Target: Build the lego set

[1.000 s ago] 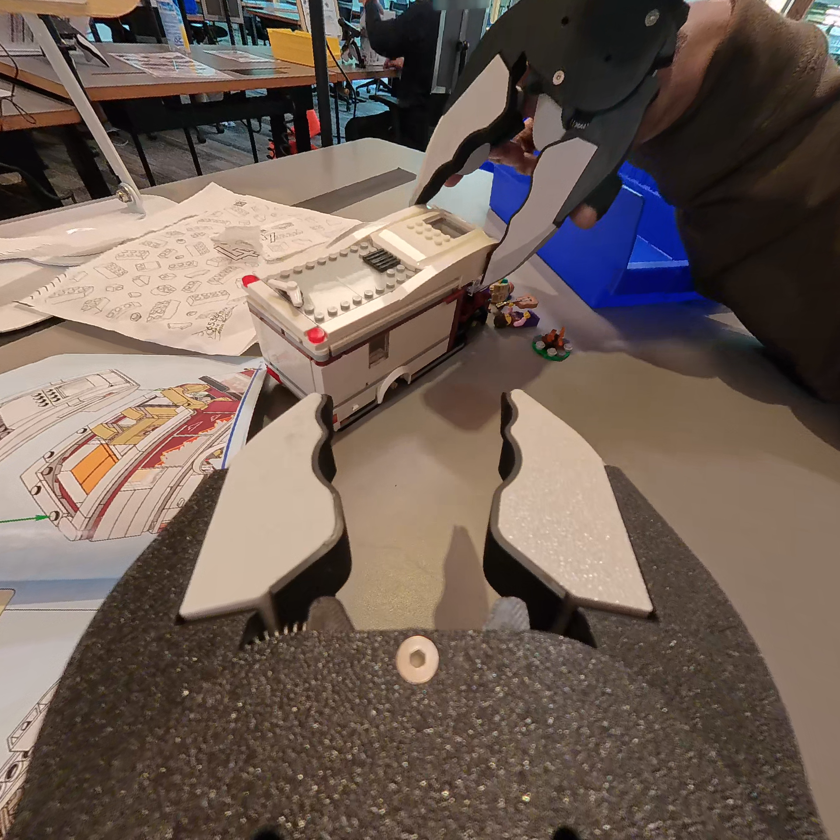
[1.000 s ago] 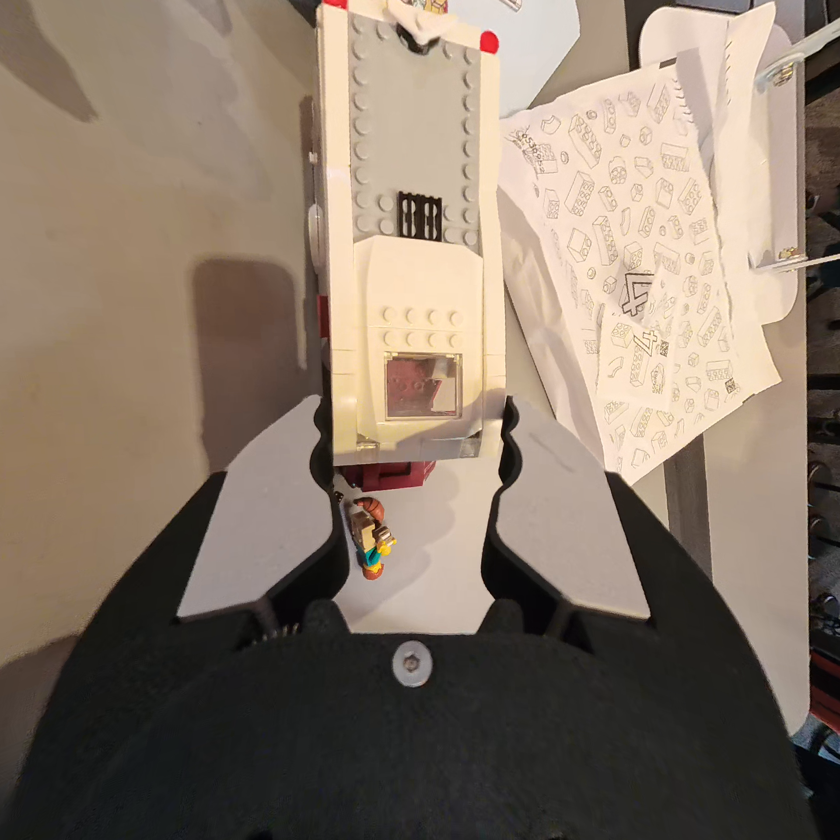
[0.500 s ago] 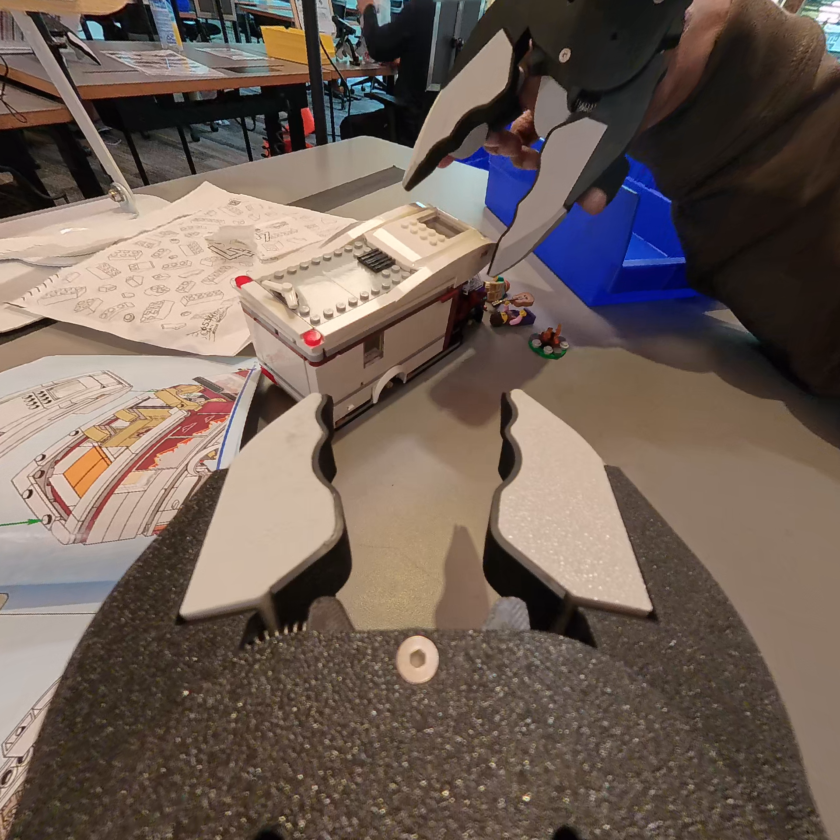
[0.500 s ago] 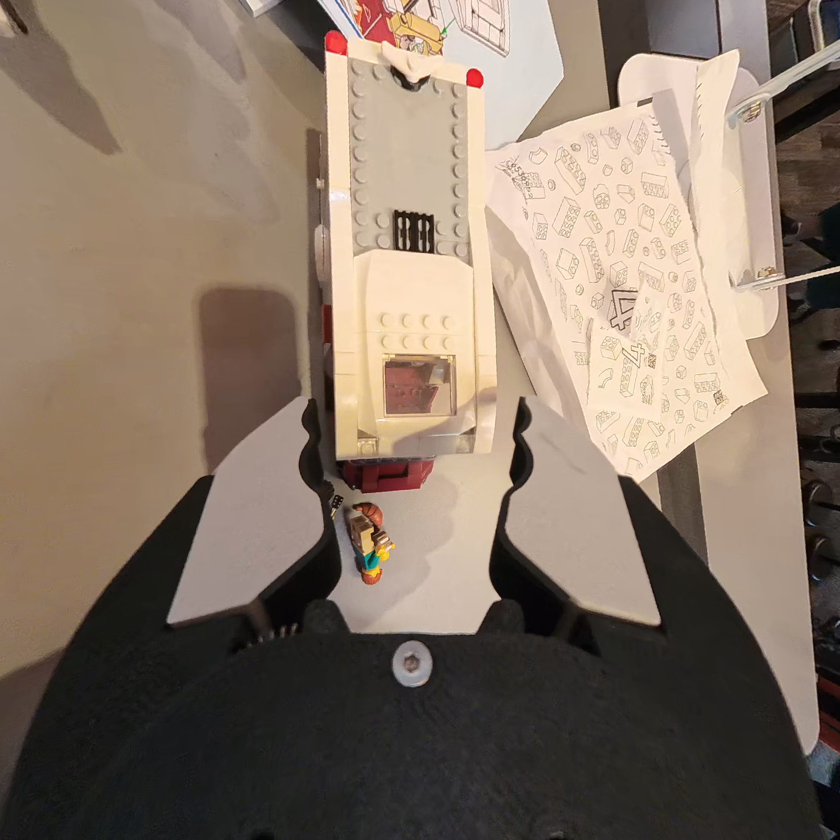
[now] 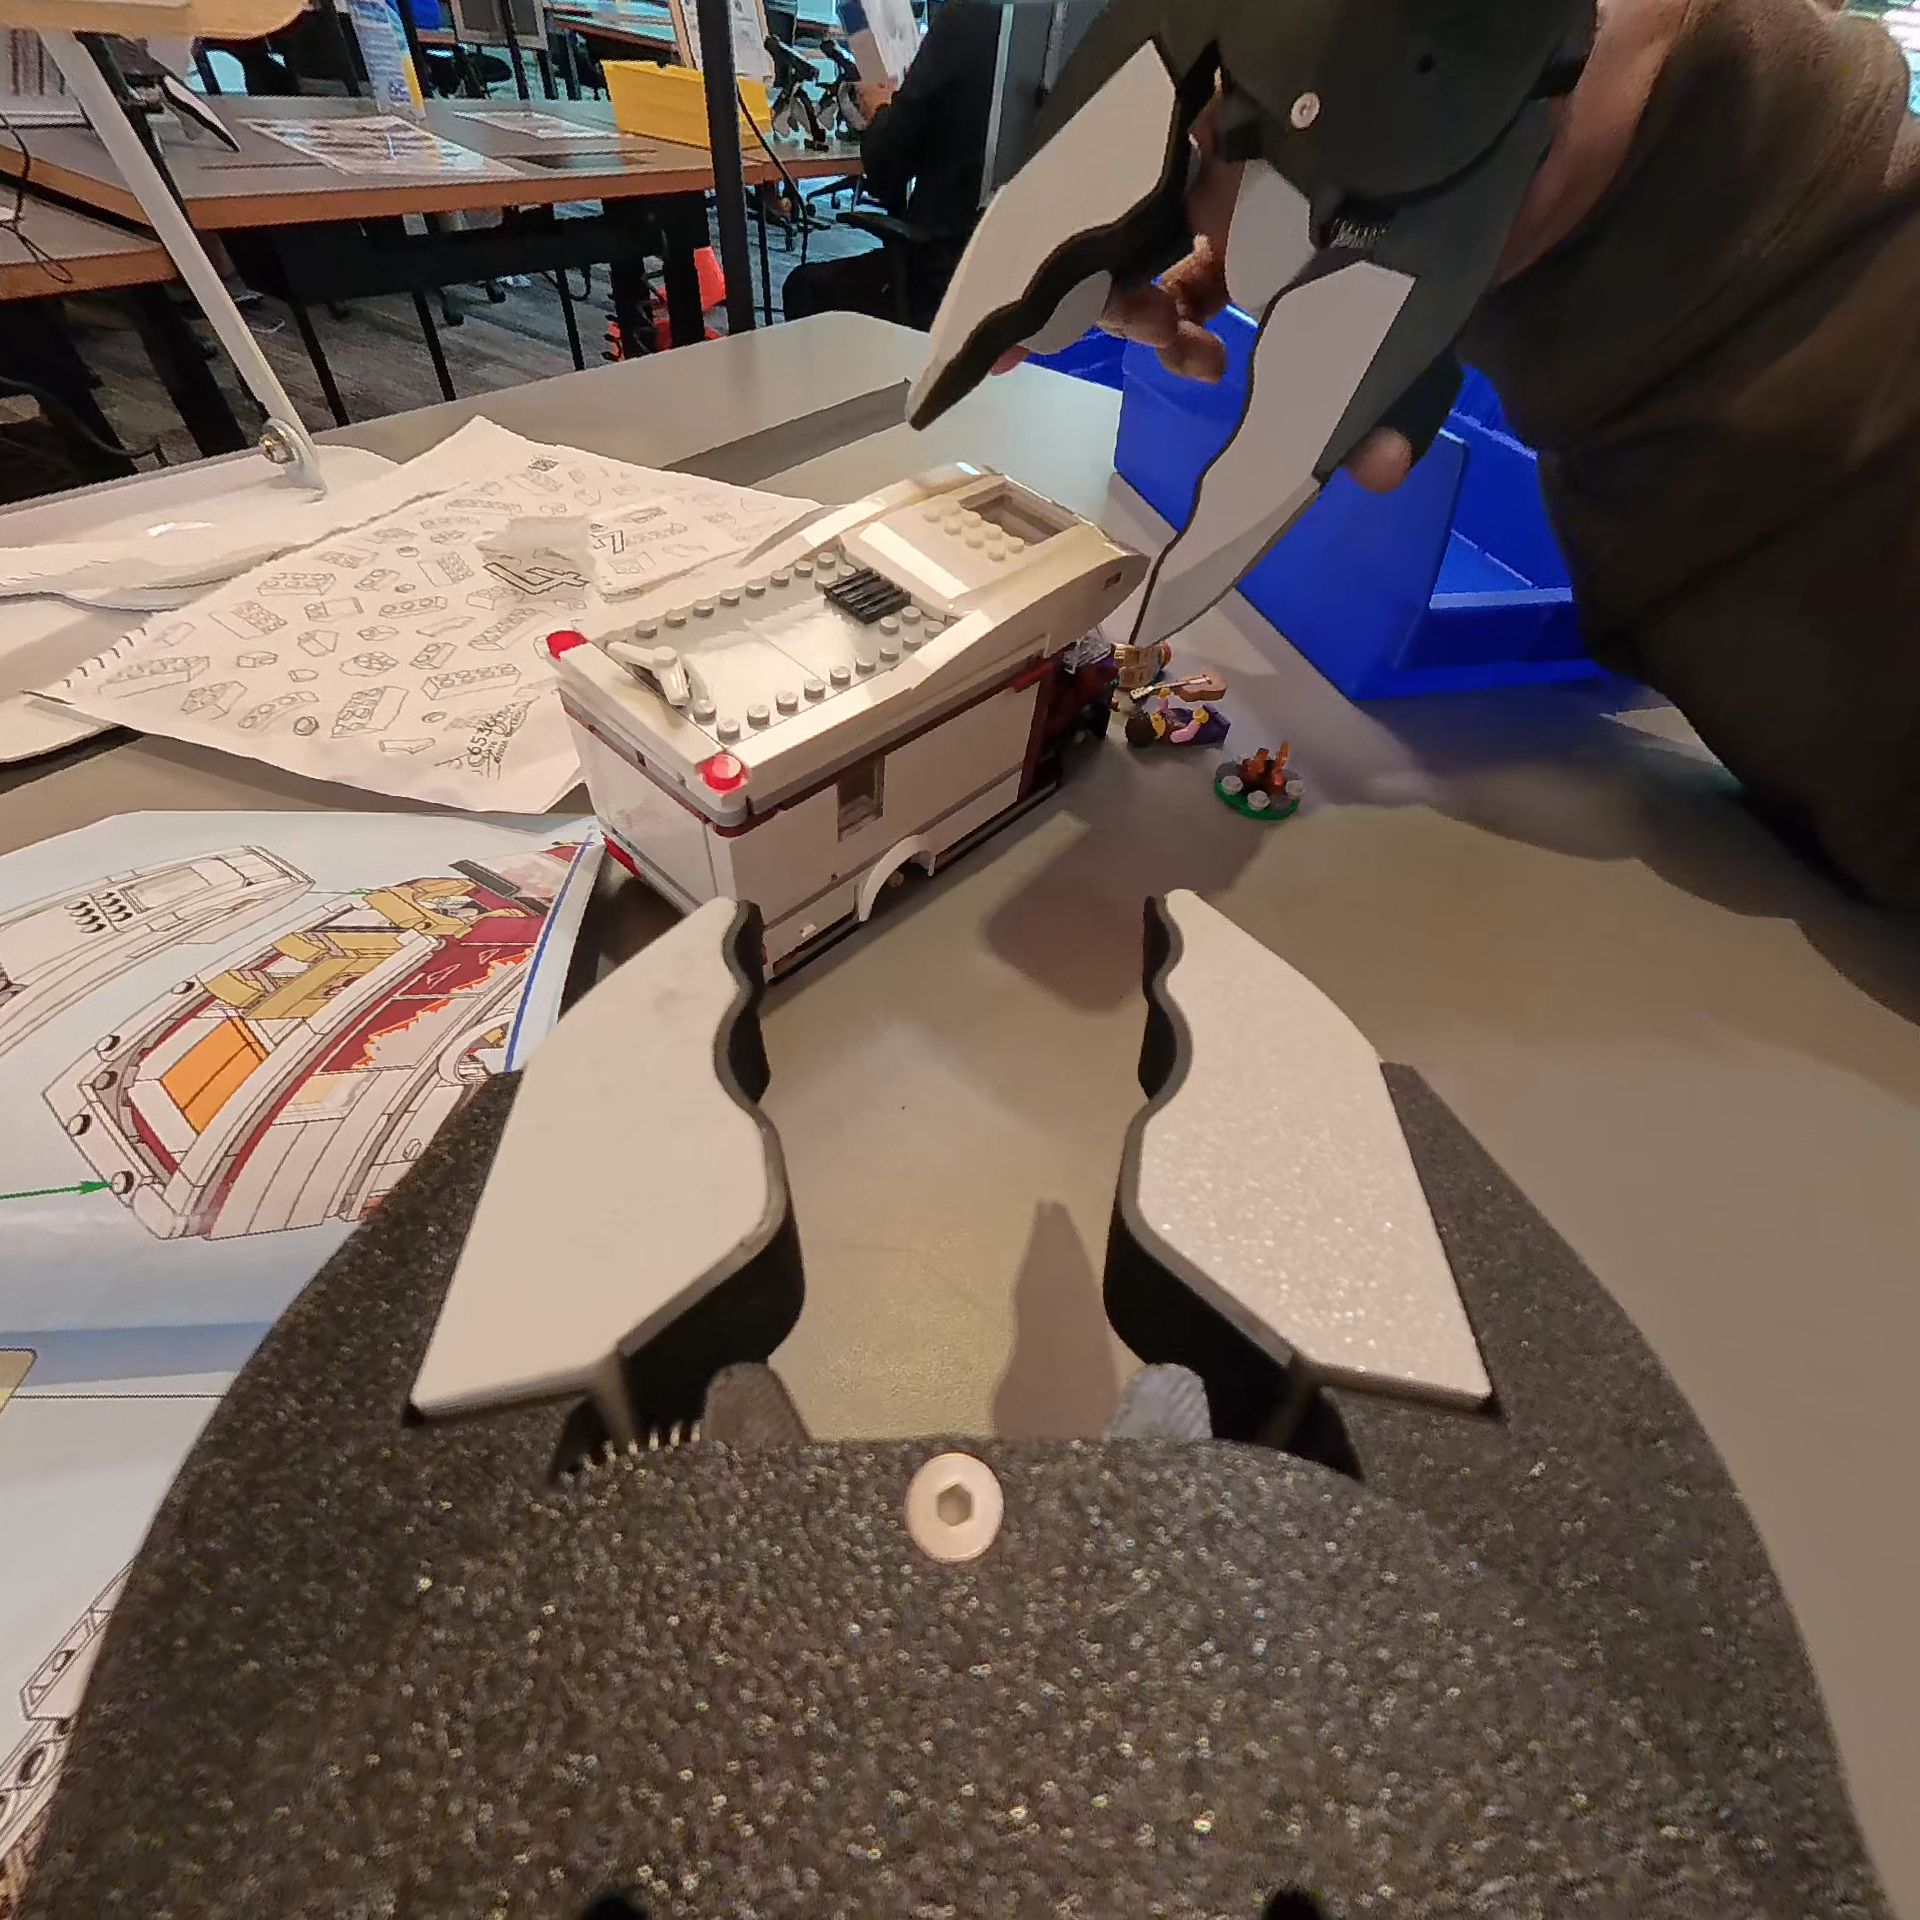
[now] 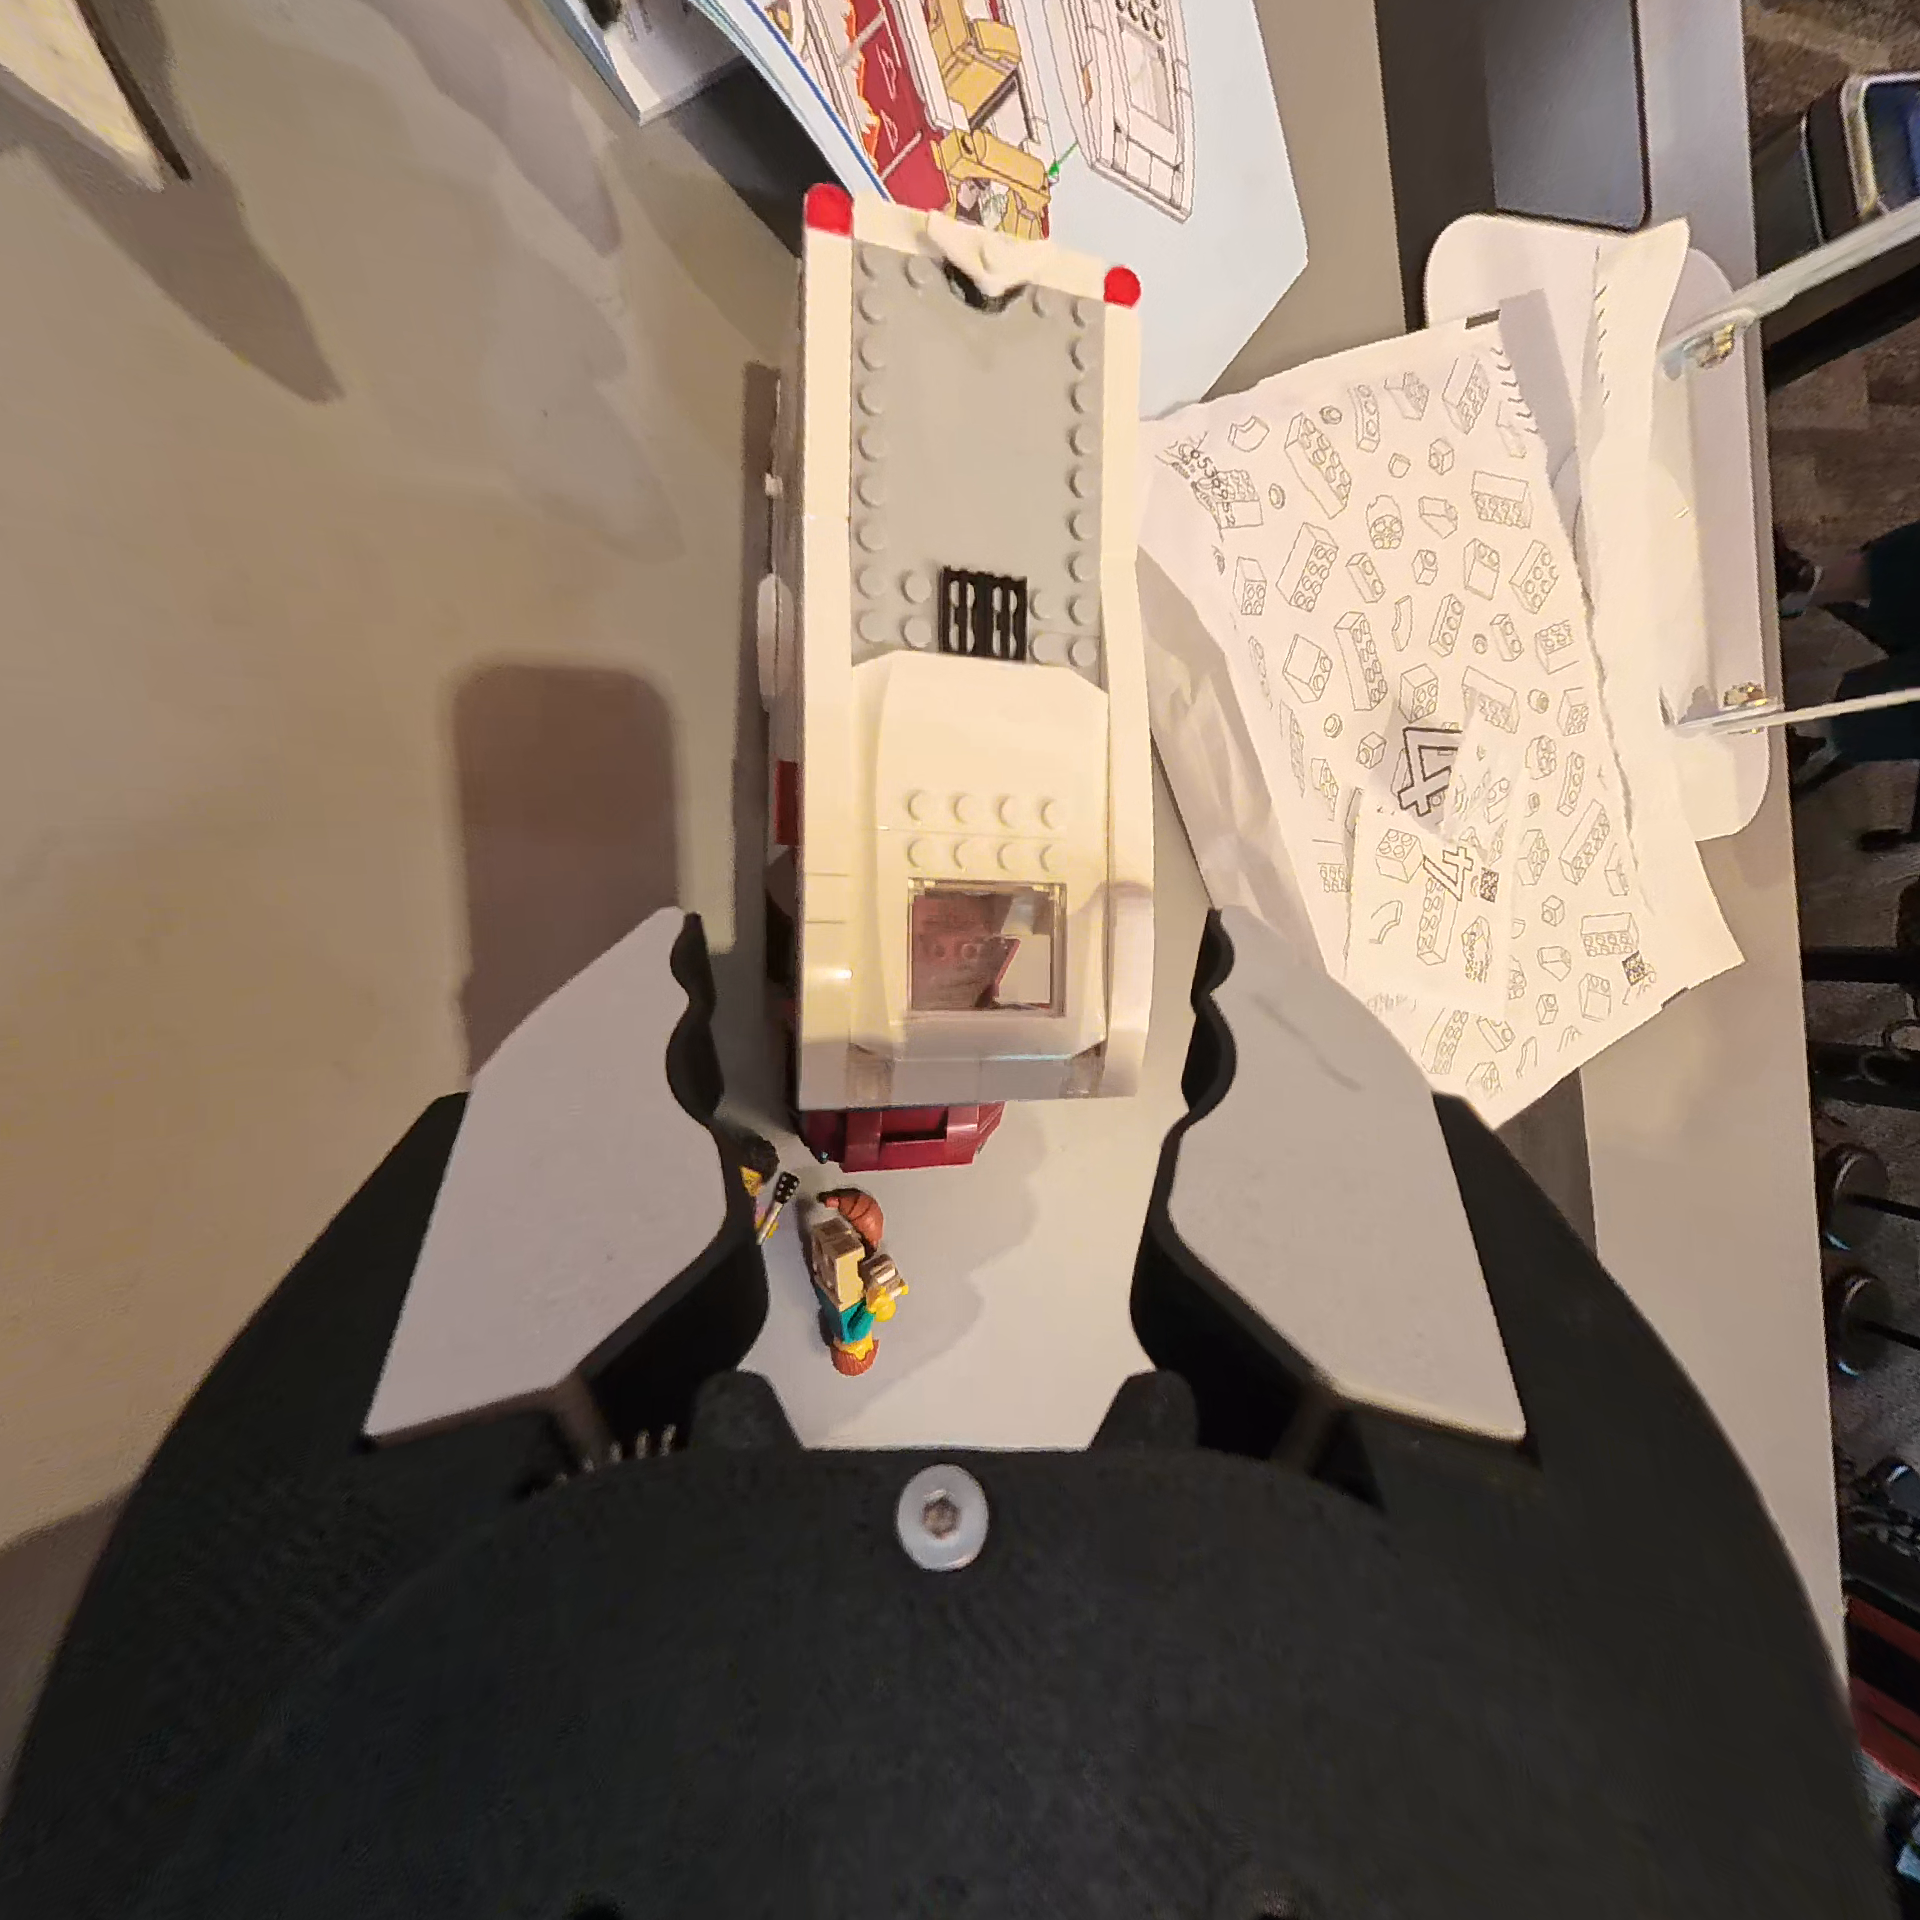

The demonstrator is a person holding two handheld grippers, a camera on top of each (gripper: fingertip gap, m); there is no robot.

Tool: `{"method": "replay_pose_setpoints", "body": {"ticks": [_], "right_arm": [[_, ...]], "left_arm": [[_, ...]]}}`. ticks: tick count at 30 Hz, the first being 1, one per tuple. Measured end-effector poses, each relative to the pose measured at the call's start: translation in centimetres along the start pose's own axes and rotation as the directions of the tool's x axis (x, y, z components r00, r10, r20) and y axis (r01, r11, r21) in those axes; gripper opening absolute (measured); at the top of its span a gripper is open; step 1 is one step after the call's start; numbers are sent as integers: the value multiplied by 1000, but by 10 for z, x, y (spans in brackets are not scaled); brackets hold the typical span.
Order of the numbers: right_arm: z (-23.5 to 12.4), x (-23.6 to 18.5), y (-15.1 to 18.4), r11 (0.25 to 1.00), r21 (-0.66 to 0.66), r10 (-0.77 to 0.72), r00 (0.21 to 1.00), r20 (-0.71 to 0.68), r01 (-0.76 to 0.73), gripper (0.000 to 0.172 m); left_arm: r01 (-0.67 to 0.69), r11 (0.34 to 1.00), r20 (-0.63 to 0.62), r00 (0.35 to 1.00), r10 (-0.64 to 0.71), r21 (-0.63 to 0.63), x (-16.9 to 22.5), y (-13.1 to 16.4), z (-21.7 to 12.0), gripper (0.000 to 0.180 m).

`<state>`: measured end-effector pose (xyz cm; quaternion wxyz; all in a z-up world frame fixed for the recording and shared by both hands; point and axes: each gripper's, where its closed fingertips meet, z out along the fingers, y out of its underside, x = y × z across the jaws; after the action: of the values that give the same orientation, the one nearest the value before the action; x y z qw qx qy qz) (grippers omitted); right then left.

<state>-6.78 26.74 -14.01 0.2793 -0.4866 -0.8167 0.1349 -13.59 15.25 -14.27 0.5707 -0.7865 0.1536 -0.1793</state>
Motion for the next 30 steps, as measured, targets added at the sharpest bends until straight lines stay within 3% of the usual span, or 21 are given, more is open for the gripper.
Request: {"method": "replay_pose_setpoints", "body": {"ticks": [4,11,19,30], "right_arm": [[6,1,-15,1000,-7,-27,999,34,28,90],[30,-7,-35,987,-139,-60,985,163,83,97],[61,-4,-22,941,-319,-60,983,172,114,96],[69,-1,-19,908,-382,-110,977,185,174,87]], "left_arm": [[2,1000,3,1000,-2,0,-1,0,0,71],[9,1000,7,1000,-9,7,-4,-2,-2,70],[4,1000,-5,1000,-4,10,0,-3,-3,71],[6,1000,-3,1000,-6,24,0,-7,-5,71]]}}
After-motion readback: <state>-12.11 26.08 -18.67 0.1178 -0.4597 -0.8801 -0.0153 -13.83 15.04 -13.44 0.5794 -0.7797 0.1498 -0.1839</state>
